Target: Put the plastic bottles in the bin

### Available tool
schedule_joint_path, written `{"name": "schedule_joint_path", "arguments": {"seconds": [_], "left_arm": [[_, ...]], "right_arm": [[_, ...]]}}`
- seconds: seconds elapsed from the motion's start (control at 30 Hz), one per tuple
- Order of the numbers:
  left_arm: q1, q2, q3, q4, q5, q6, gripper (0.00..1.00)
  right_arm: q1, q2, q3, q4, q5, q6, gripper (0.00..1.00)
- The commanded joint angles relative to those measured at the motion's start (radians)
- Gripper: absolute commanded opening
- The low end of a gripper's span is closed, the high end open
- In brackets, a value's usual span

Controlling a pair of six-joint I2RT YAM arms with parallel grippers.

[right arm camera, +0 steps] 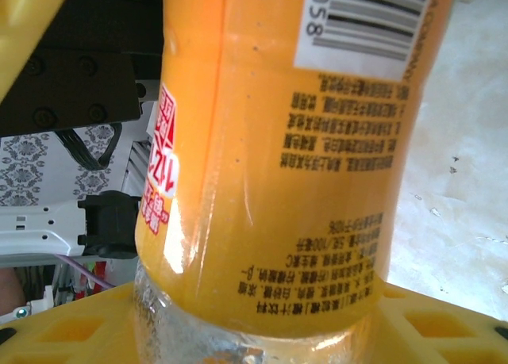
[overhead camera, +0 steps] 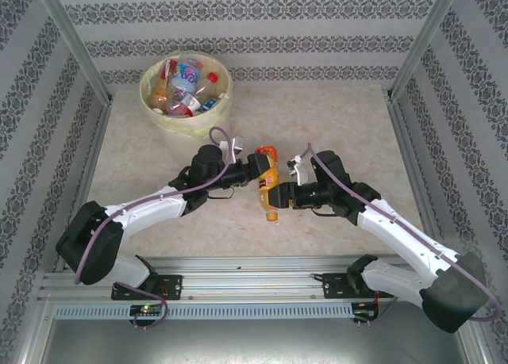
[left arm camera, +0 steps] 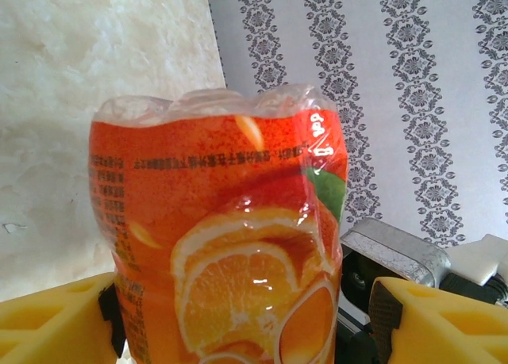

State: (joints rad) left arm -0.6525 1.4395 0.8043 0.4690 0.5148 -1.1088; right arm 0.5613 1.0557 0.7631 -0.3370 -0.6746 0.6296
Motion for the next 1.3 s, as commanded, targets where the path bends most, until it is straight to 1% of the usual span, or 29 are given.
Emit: {"name": "schedule_joint_path", "arguments": {"seconds": [0.0, 0.1, 0.17, 0.33, 0.4, 0.43, 0.53, 0.57, 0.67, 0.7, 0.8, 0.9, 0.97, 1.1, 1.17, 1.27], "left_arm": [[0.001, 0.004, 0.016, -0.003, 0.022, 0.0, 0.76], [0.001, 0.01, 0.015, -0.012, 0.026, 0.002, 0.73], [0.0, 0.01, 0.012, -0.005, 0.031, -0.002, 0.67], [0.001, 0.004, 0.024, -0.007, 0.037, 0.001, 0.57], [0.002, -0.007, 0.032, -0.03, 0.033, 0.014, 0.55], [0.002, -0.015, 0.039, -0.051, 0.029, 0.023, 0.53], [0.006, -0.049, 0.065, -0.127, 0.014, 0.062, 0.5], [0.009, -0.063, 0.076, -0.153, 0.011, 0.075, 0.5], [0.028, -0.103, 0.124, -0.241, 0.011, 0.115, 0.5], [0.037, -0.114, 0.146, -0.276, 0.011, 0.132, 0.5], [0.074, -0.145, 0.256, -0.454, 0.022, 0.218, 0.51], [0.121, -0.148, 0.427, -0.713, 0.01, 0.367, 0.52], [0.161, -0.13, 0.559, -0.891, -0.016, 0.469, 0.52], [0.243, -0.047, 0.817, -1.154, -0.052, 0.618, 0.52], [0.269, 0.013, 0.959, -1.269, -0.104, 0.696, 0.52], [0.289, 0.103, 1.13, -1.368, -0.211, 0.784, 0.52]], "right_arm": [[0.012, -0.01, -0.015, 0.031, -0.01, -0.005, 0.61], [0.013, -0.008, -0.017, 0.036, -0.006, -0.002, 0.61], [0.015, -0.005, -0.013, 0.036, -0.009, -0.006, 0.61], [0.015, -0.007, -0.011, 0.029, 0.0, -0.007, 0.62], [0.015, -0.014, -0.01, 0.025, 0.01, -0.006, 0.66], [0.016, -0.021, -0.009, 0.021, 0.02, -0.004, 0.7], [0.016, -0.05, 0.006, 0.019, 0.039, 0.011, 0.87], [0.015, -0.062, 0.017, 0.019, 0.04, 0.018, 0.92], [0.015, -0.092, 0.061, 0.001, 0.048, 0.024, 0.98], [0.015, -0.1, 0.076, -0.008, 0.052, 0.024, 0.98], [0.015, -0.133, 0.134, -0.05, 0.077, 0.018, 0.98], [0.015, -0.156, 0.187, -0.085, 0.1, 0.012, 0.98], [0.015, -0.167, 0.228, -0.112, 0.107, 0.007, 0.98], [0.015, -0.182, 0.3, -0.166, 0.128, -0.01, 0.98], [0.015, -0.186, 0.33, -0.199, 0.149, -0.026, 0.98], [0.015, -0.193, 0.351, -0.22, 0.166, -0.035, 0.98]]}}
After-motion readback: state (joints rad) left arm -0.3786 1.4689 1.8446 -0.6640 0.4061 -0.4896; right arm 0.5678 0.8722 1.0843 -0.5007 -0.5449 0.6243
